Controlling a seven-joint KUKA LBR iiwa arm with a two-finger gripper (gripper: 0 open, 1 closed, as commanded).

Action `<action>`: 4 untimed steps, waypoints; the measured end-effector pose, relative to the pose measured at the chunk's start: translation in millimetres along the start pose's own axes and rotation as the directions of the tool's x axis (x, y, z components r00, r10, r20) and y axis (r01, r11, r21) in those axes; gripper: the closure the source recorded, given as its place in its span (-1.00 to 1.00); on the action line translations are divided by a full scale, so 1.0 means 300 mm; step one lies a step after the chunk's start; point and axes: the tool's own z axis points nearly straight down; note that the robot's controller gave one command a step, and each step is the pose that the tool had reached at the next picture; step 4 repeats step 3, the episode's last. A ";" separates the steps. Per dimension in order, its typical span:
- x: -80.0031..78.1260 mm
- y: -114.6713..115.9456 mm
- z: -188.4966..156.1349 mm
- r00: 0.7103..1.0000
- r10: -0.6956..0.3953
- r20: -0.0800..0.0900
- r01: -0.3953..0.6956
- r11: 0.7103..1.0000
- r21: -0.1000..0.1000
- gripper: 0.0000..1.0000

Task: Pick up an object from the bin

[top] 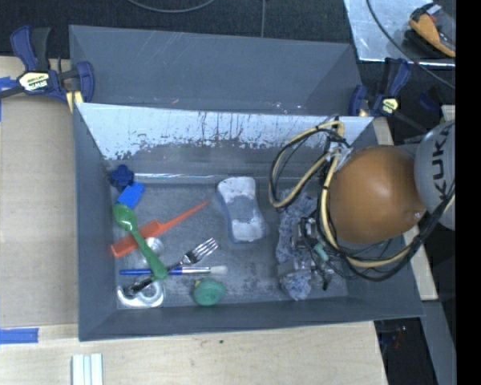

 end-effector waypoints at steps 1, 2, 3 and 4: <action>-0.002 0.011 -0.080 1.000 0.001 0.002 -0.001 1.000 -0.009 1.00; -0.002 0.005 -0.201 1.000 0.000 0.002 0.000 1.000 -0.004 1.00; -0.002 0.006 -0.338 1.000 0.001 0.004 -0.001 1.000 -0.006 1.00; -0.002 0.006 -0.338 1.000 0.001 0.004 -0.001 1.000 -0.006 1.00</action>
Offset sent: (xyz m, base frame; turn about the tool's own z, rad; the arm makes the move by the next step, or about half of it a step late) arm -0.0023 0.0007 0.0260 0.0005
